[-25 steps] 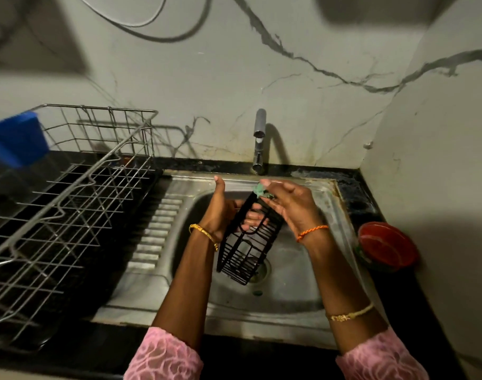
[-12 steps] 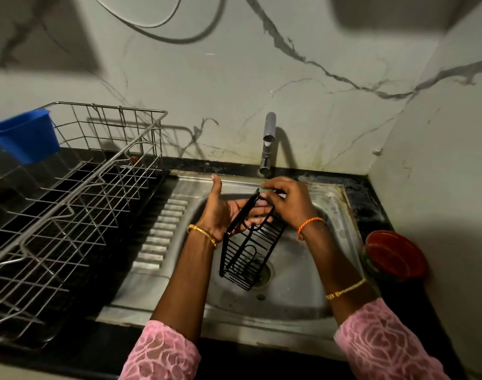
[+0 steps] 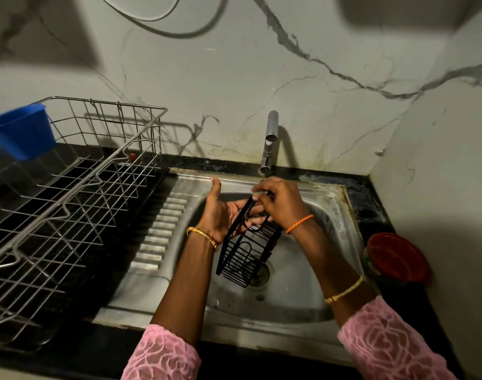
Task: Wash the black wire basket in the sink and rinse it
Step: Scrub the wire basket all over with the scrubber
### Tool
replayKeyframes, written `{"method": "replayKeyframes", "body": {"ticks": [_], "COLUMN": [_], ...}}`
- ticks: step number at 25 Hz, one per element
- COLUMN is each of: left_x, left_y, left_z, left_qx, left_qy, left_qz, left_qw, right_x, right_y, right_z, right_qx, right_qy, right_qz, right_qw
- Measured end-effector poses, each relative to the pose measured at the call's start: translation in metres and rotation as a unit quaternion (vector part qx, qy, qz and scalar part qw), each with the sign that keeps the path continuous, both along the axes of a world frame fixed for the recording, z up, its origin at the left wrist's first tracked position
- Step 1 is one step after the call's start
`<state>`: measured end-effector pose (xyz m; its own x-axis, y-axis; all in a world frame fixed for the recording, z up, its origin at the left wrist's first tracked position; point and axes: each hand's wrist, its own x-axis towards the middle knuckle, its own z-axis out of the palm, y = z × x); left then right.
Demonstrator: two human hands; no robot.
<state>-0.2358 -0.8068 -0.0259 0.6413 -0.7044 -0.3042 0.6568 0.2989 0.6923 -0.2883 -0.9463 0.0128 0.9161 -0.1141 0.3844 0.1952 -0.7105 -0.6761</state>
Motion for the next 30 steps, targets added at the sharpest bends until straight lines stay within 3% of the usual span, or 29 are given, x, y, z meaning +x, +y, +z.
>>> {"method": "replayKeyframes", "body": {"ticks": [5,10,12,16,18,20,22,27,30], "left_x": [0.004,0.003,0.005,0.004,0.004,0.009,0.014,0.025,0.023], "left_y": [0.002,-0.006,-0.008,-0.004,-0.006,-0.009,-0.008,-0.005,-0.004], "left_z": [-0.017,-0.017,-0.013,-0.006,0.001,0.005,0.007,0.003,0.009], "left_qx": [0.022,-0.002,0.005,0.031,0.021,-0.016,-0.040,-0.050,-0.047], "left_qy": [0.007,0.031,0.040,0.048,0.045,0.047,0.065,0.098,0.087], "left_qz": [0.004,0.004,-0.009,0.017,0.020,-0.001,-0.002,0.017,0.012], "left_qw": [1.000,1.000,0.999,0.998,0.999,0.999,0.997,0.994,0.995], "right_x": [-0.039,0.003,0.004,-0.015,-0.008,0.007,0.009,-0.035,-0.026], "right_y": [0.034,0.002,0.005,0.021,0.020,0.012,0.012,0.031,0.024], "right_z": [-0.019,-0.009,-0.009,-0.005,-0.001,0.005,0.007,-0.017,-0.013], "right_qx": [-0.061,0.039,0.026,-0.045,-0.030,0.027,0.021,-0.100,-0.085], "right_qy": [-0.023,0.027,0.030,0.070,0.071,0.065,0.047,-0.001,-0.036], "right_qz": [0.093,-0.016,-0.027,0.089,0.087,0.036,0.028,0.156,0.159], "right_qw": [0.993,0.999,0.999,0.993,0.993,0.997,0.998,0.983,0.983]}}
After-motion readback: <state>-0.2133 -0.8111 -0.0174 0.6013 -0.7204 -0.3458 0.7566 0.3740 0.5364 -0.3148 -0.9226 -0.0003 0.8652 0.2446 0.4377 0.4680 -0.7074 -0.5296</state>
